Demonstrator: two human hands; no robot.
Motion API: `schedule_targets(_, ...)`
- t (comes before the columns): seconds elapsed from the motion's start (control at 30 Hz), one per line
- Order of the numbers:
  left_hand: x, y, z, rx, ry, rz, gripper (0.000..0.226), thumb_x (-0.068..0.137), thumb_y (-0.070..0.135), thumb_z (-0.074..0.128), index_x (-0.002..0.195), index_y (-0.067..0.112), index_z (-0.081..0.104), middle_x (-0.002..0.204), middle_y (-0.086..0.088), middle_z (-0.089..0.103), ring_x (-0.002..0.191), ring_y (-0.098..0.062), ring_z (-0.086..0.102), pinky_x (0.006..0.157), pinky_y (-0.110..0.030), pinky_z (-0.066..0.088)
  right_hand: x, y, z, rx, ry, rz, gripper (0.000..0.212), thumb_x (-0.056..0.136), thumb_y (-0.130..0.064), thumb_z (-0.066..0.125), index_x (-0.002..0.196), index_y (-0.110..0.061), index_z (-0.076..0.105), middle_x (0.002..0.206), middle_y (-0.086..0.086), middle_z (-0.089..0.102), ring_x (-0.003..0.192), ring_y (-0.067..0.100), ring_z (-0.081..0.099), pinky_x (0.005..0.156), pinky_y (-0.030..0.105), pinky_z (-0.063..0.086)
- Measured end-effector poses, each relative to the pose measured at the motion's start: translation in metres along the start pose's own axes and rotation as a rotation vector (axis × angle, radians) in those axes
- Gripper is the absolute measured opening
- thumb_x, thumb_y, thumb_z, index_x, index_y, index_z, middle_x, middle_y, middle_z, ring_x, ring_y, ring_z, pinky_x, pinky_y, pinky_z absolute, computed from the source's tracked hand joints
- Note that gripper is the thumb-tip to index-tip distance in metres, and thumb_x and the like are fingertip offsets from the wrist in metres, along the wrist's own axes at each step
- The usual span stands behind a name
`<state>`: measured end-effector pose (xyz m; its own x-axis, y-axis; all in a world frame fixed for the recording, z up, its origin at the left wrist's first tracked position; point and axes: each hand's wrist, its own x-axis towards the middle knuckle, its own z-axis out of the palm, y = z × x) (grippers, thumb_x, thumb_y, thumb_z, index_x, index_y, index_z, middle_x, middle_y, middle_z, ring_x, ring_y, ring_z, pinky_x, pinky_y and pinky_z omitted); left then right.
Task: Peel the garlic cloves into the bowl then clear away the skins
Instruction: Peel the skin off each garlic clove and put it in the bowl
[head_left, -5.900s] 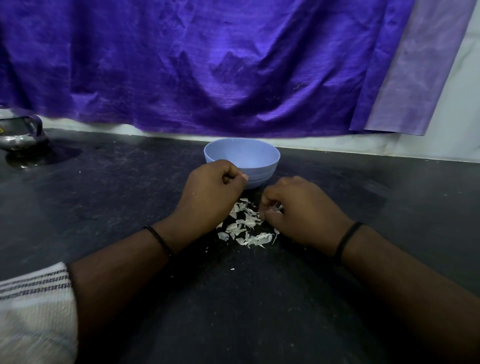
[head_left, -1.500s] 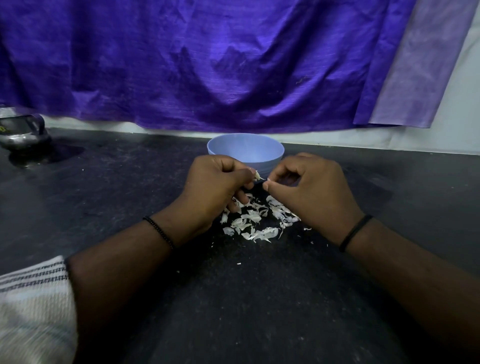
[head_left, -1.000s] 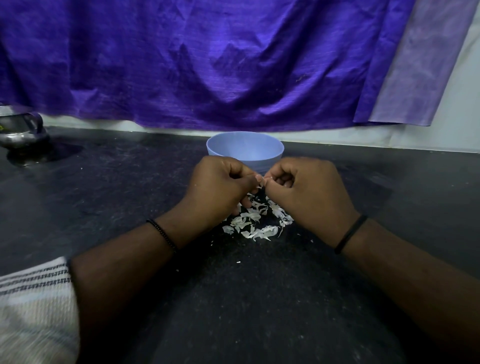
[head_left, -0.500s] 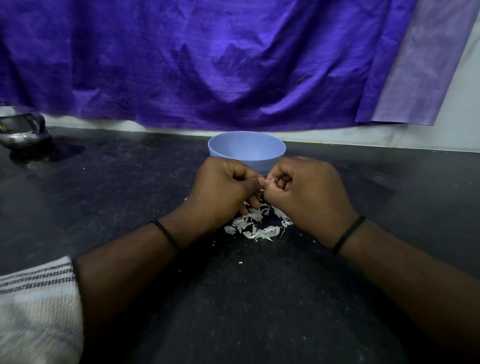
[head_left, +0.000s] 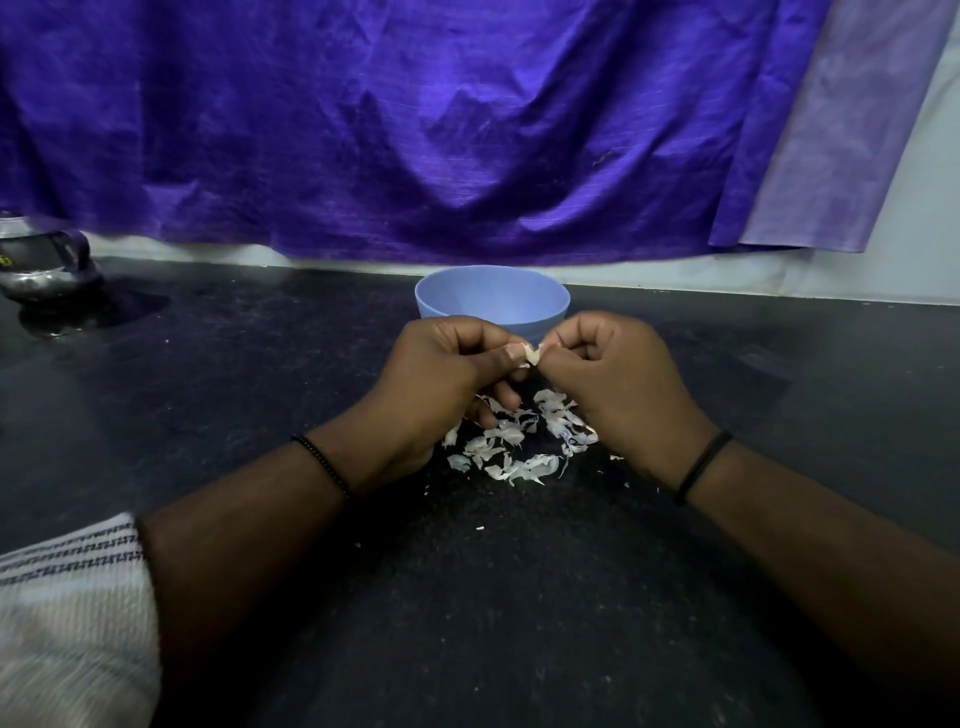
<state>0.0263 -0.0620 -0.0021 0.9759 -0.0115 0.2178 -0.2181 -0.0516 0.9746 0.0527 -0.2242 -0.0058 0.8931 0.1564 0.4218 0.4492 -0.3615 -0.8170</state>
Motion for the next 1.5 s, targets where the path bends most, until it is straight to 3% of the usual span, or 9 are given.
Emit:
schedule_targets(0.27,0.0031,-0.0022,-0.0036,-0.053,0.039,-0.042,0.009,0.090,0.007,0.067,0.091,0.002,0.074,0.079,-0.011,0.070,0.057,-0.017,0.061,0.043,-0.025,0.045,0.0018,0.0014,-0.0007,0.021,0.049,0.038,0.012,0.086,-0.016,0.064,0.074,-0.015,0.067,0.067,0.004,0.067,0.066,0.028,0.062,0.062,0.042,0.052)
schedule_targets(0.33,0.0030,-0.0027,-0.0033,-0.036,0.044,-0.033,0.010,0.090,0.008,0.067,0.093,0.001,0.074,0.079,-0.011,0.070,0.057,-0.017,0.061,0.043,-0.026,0.044,0.0008,0.0020,-0.0026,-0.038,0.018,0.019,0.011,0.085,-0.018,0.066,0.074,-0.014,0.068,0.069,0.007,0.069,0.064,0.026,0.062,0.060,0.039,0.051)
schedule_targets(0.47,0.0031,-0.0034,-0.0030,-0.016,0.055,-0.017,0.011,0.091,0.009,0.067,0.094,0.000,0.073,0.080,-0.012,0.070,0.055,-0.017,0.060,0.043,-0.026,0.043,-0.0008,0.0030,-0.0039,-0.081,-0.004,-0.020,0.017,0.084,-0.028,0.074,0.073,-0.016,0.068,0.062,-0.002,0.065,0.052,0.003,0.049,0.052,0.018,0.040)
schedule_targets(0.67,0.0032,-0.0058,-0.0024,0.025,0.055,-0.003,0.009,0.091,0.009,0.067,0.093,0.003,0.074,0.076,-0.012,0.067,0.054,-0.017,0.060,0.042,-0.025,0.043,-0.0009,0.0040,-0.0026,-0.025,-0.013,-0.042,0.009,0.086,-0.024,0.076,0.079,-0.019,0.074,0.065,-0.007,0.069,0.053,-0.002,0.054,0.052,0.012,0.040)
schedule_targets(0.83,0.0033,-0.0066,-0.0007,0.148,0.080,0.038,0.009,0.092,0.009,0.067,0.086,0.005,0.073,0.067,-0.005,0.067,0.046,-0.012,0.057,0.039,-0.024,0.042,-0.0006,0.0063,-0.0038,-0.081,0.011,-0.072,0.009,0.085,-0.020,0.076,0.077,-0.020,0.073,0.062,-0.007,0.067,0.052,-0.001,0.053,0.052,0.013,0.041)
schedule_targets(1.0,-0.0003,-0.0045,-0.0009,0.286,0.117,0.148,0.006,0.089,0.012,0.072,0.093,0.011,0.075,0.055,0.005,0.065,0.044,-0.006,0.057,0.039,-0.017,0.041,-0.0008,0.0070,-0.0040,-0.136,-0.002,-0.102,0.010,0.084,-0.022,0.076,0.076,-0.021,0.072,0.063,-0.008,0.067,0.054,-0.001,0.056,0.054,0.015,0.045)
schedule_targets(1.13,-0.0013,-0.0031,-0.0023,0.427,0.120,0.221,0.005,0.088,0.013,0.073,0.086,0.014,0.077,0.054,0.014,0.065,0.044,0.002,0.055,0.044,-0.011,0.040,-0.0009,0.0068,-0.0043,-0.156,-0.016,-0.133,0.009,0.085,-0.021,0.076,0.077,-0.020,0.072,0.065,-0.008,0.068,0.056,-0.001,0.058,0.056,0.014,0.047)
schedule_targets(1.23,-0.0017,-0.0024,-0.0038,0.551,0.127,0.283,0.006,0.085,0.015,0.075,0.081,0.018,0.078,0.058,0.017,0.066,0.052,0.002,0.061,0.051,-0.014,0.047,-0.0016,0.0071,-0.0038,-0.156,-0.029,-0.147,0.008,0.084,-0.019,0.076,0.077,-0.019,0.073,0.065,-0.008,0.069,0.057,0.000,0.059,0.056,0.014,0.048)
schedule_targets(1.5,0.0001,0.0006,-0.0031,0.638,0.142,0.234,0.008,0.081,0.013,0.077,0.073,0.016,0.078,0.053,0.016,0.065,0.044,0.004,0.058,0.044,-0.009,0.042,-0.0014,0.0067,-0.0028,-0.186,-0.048,-0.158,0.008,0.083,-0.020,0.078,0.075,-0.022,0.075,0.065,-0.014,0.069,0.056,-0.002,0.061,0.056,0.012,0.046)
